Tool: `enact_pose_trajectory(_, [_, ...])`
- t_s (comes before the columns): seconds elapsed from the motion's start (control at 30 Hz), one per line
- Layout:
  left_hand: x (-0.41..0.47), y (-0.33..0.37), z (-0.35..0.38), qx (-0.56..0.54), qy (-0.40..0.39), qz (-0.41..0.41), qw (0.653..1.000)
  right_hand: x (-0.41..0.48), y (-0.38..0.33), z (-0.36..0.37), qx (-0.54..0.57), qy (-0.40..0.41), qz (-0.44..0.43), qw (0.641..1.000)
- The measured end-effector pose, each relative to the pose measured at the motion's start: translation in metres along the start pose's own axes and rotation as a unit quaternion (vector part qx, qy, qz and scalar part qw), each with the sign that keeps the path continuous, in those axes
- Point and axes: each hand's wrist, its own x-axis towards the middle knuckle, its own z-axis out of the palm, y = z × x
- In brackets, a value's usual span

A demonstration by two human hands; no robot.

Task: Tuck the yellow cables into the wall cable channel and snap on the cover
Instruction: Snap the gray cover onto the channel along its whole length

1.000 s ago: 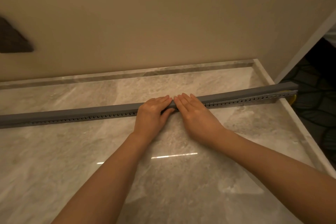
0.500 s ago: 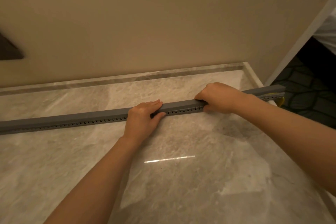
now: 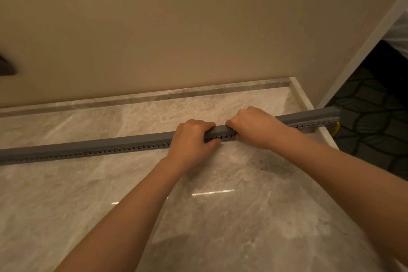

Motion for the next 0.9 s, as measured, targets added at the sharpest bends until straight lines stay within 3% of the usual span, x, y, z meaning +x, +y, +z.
enact_pose_trajectory(0.37, [0.004,0.016,0.017,-0.041,0.071,0.045,0.996,-0.005,-0.003,0.005,-0.038,0.005,-0.018,0.999])
enact_pose_trajectory(0.47, [0.001,0.017,0.018,-0.005,0.073,0.058,0.996,-0.013,-0.014,0.016,-0.044,0.029,0.014,0.999])
enact_pose_trajectory(0.6, [-0.001,0.019,0.019,0.088,0.07,0.06,0.992,-0.022,-0.034,0.026,-0.078,-0.018,0.103,0.991])
enact_pose_trajectory(0.7, [-0.002,0.023,0.017,0.16,0.045,0.055,0.985,-0.027,-0.041,0.029,-0.143,0.073,0.146,0.976])
enact_pose_trajectory(0.9, [0.005,0.022,0.015,0.206,-0.029,0.064,0.976,-0.021,-0.036,0.036,-0.276,0.126,0.112,0.946])
